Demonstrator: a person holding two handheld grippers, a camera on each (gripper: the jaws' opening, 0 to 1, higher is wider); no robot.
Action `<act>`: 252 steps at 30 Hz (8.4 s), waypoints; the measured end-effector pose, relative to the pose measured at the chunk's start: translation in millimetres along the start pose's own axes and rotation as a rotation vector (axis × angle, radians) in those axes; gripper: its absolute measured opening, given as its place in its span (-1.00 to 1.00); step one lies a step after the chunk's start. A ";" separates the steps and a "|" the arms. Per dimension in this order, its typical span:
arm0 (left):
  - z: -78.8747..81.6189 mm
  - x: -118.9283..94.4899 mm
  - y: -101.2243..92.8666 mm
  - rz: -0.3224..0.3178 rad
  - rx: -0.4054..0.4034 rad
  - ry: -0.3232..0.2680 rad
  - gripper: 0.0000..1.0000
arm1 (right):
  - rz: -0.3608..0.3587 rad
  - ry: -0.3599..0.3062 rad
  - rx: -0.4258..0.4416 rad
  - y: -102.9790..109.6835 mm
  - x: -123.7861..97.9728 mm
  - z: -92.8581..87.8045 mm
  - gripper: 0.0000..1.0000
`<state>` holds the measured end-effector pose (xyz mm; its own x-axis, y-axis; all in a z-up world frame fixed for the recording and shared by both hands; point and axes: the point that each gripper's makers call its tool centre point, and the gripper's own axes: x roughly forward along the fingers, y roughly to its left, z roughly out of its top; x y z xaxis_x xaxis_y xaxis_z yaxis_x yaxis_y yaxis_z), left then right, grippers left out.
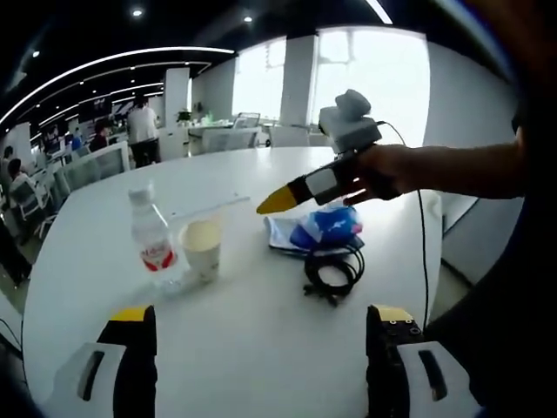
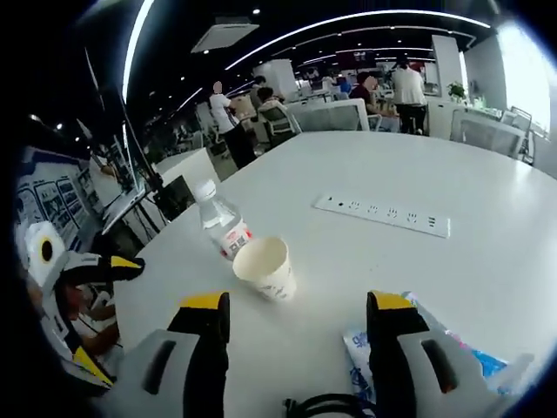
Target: Arrange the tabletop items into an orderly group along one side of the table until the central work area is clear of visible clutter.
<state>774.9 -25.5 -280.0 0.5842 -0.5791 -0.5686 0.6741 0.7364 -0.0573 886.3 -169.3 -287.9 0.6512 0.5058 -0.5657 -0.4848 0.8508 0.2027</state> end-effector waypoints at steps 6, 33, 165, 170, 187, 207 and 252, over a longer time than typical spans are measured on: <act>4.2 -0.5 0.5 0.004 -0.003 -0.013 0.99 | -0.005 -0.019 -0.061 0.1 -23.4 -5.6 0.50; 15.7 -19.6 1.6 0.019 -0.023 -0.073 1.00 | -0.169 -0.080 -0.027 -52.3 -135.8 -56.5 0.93; -14.6 128.1 -111.3 -0.351 -0.063 0.233 -0.95 | -0.096 0.000 0.438 -19.0 -94.7 -150.8 -0.97; -14.3 120.1 -116.0 -0.355 -0.060 0.231 -0.96 | -0.095 -0.013 0.421 -11.7 -98.9 -147.7 -1.00; -6.5 112.4 -154.7 -0.422 -0.028 0.231 -0.96 | -0.130 -0.064 0.465 -13.6 -141.1 -151.9 -1.00; -15.0 140.8 -176.6 -0.470 -0.009 0.260 -0.92 | -0.205 -0.060 0.554 -36.4 -155.2 -189.3 -0.99; 16.1 134.8 -129.5 -0.356 -0.005 0.154 0.36 | -0.353 -0.034 0.310 -80.0 -183.3 -169.5 0.38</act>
<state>773.7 -204.6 -336.0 0.2384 -0.7398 -0.6292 0.8201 0.5004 -0.2775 706.8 -354.2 -335.9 0.7660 0.1776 -0.6178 -0.0359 0.9714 0.2348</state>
